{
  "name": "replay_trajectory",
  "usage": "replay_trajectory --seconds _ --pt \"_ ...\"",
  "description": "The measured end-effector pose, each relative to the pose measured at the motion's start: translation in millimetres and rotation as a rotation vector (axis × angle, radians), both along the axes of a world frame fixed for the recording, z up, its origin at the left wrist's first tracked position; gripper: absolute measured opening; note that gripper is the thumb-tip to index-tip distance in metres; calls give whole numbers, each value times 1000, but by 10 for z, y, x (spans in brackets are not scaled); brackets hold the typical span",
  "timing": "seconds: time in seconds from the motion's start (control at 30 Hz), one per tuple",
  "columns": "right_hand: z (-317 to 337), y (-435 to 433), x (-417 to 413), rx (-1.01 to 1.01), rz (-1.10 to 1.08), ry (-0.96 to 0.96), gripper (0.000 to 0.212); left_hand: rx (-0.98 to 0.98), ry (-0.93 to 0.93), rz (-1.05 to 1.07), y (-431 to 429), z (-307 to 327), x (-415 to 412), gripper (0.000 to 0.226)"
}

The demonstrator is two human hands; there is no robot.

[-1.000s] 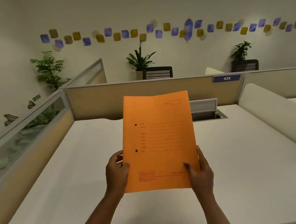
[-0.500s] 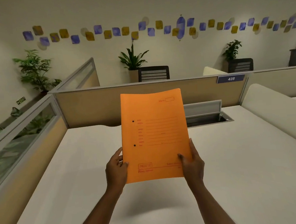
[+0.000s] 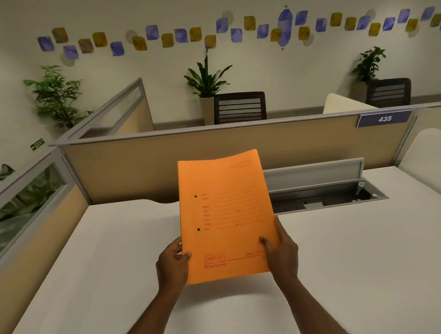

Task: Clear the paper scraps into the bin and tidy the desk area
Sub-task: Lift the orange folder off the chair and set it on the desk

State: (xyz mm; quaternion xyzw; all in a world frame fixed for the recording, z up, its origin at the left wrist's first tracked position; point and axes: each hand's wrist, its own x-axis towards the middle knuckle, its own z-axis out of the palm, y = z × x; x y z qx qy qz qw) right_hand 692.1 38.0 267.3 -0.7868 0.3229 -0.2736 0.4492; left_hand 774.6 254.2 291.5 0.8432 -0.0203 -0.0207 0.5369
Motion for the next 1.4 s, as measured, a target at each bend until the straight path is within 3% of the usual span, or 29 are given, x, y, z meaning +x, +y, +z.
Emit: replay_trajectory --seconds 0.37,0.63,1.1,1.23,1.4 --pt "-671 -411 860 47 77 185 60 135 120 21 -340 -611 830 39" --pt "-858 -560 1101 -12 34 313 62 146 98 53 -491 -779 1123 35" --pt "-927 -571 1161 -391 25 595 51 238 -18 114 -541 -900 921 34" --pt "-877 -475 1085 -449 5 532 45 260 -120 85 -497 -873 791 33" --pt "-864 -287 978 -496 73 435 32 449 -316 -87 -376 -858 631 27"
